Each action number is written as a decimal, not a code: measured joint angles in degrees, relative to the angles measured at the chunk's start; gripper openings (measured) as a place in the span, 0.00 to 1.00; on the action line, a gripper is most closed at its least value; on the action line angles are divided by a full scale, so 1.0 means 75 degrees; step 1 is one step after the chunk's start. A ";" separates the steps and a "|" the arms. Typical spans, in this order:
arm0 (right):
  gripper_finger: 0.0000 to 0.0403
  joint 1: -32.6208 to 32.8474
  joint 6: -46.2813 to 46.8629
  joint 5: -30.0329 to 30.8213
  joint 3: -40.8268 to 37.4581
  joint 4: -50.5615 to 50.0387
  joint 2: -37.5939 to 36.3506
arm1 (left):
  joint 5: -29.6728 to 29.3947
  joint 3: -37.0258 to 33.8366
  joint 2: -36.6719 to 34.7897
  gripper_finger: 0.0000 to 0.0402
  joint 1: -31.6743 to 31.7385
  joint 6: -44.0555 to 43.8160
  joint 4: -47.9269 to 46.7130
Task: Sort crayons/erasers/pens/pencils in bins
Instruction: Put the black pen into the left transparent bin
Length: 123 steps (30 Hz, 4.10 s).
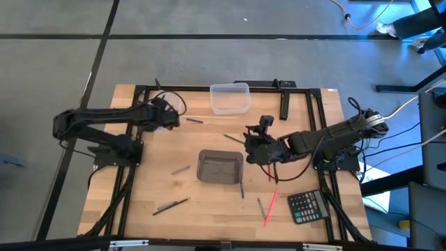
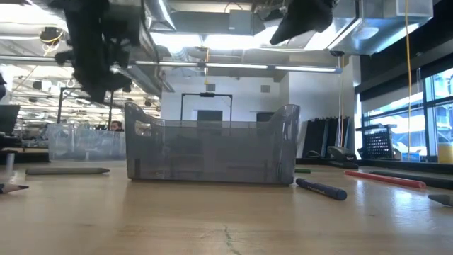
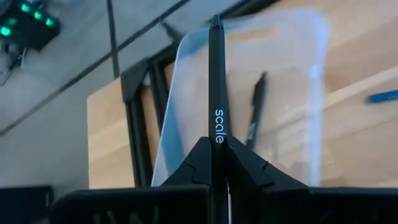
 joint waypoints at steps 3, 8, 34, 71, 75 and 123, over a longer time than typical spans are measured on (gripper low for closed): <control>0.35 -0.0209 0.0019 -0.0886 0.0003 -0.0284 -0.0002 | 0.0329 -0.0493 0.0001 0.04 0.0558 0.0613 0.0656; 0.35 -0.0373 -0.0217 -0.2081 0.0003 -0.0507 -0.0002 | 0.1105 -0.1079 0.0000 0.04 0.1295 0.1408 0.1800; 0.35 -0.0227 0.2004 -0.0749 0.0003 -0.0774 -0.0297 | 0.1647 -0.2776 0.0003 0.24 0.2187 0.2306 0.4608; 0.35 0.1795 0.3861 0.1454 -0.0064 -0.1780 -0.1935 | 0.3220 0.0316 0.1073 0.27 -0.1916 0.5283 0.8429; 0.35 0.1947 0.5034 0.1454 -0.0067 -0.2888 -0.1969 | 0.3567 0.1196 0.2432 0.27 -0.2083 0.5490 0.8413; 0.35 0.2045 0.8838 0.1542 -0.0067 -0.6305 -0.1899 | 0.6812 0.8881 0.9426 0.27 -0.2772 0.5928 0.8332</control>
